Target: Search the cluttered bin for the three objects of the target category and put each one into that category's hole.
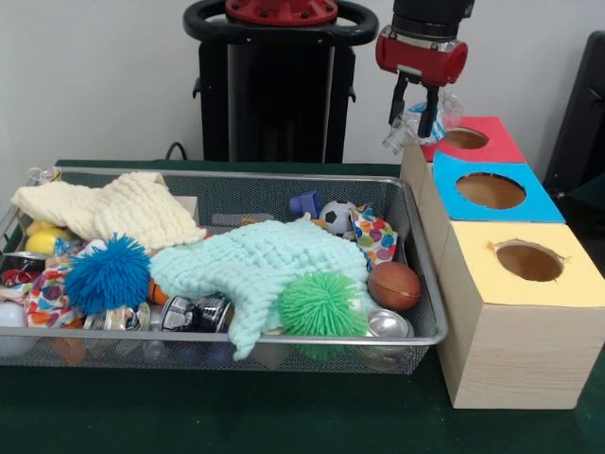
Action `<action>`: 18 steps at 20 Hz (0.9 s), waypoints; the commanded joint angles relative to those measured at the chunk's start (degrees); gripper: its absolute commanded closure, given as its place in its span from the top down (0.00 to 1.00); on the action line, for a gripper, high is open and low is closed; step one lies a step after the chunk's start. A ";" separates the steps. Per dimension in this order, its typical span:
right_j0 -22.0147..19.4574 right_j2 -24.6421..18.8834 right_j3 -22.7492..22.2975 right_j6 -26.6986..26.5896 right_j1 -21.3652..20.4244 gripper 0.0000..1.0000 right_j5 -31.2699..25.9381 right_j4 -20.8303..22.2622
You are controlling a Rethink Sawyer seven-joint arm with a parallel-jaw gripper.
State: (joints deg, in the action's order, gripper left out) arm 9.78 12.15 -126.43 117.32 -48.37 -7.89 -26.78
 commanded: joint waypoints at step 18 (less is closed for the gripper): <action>8.58 5.70 11.64 9.42 0.17 0.00 -16.35 1.34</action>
State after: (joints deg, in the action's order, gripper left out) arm 19.58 18.65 -120.01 117.32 -48.54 -19.95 -26.72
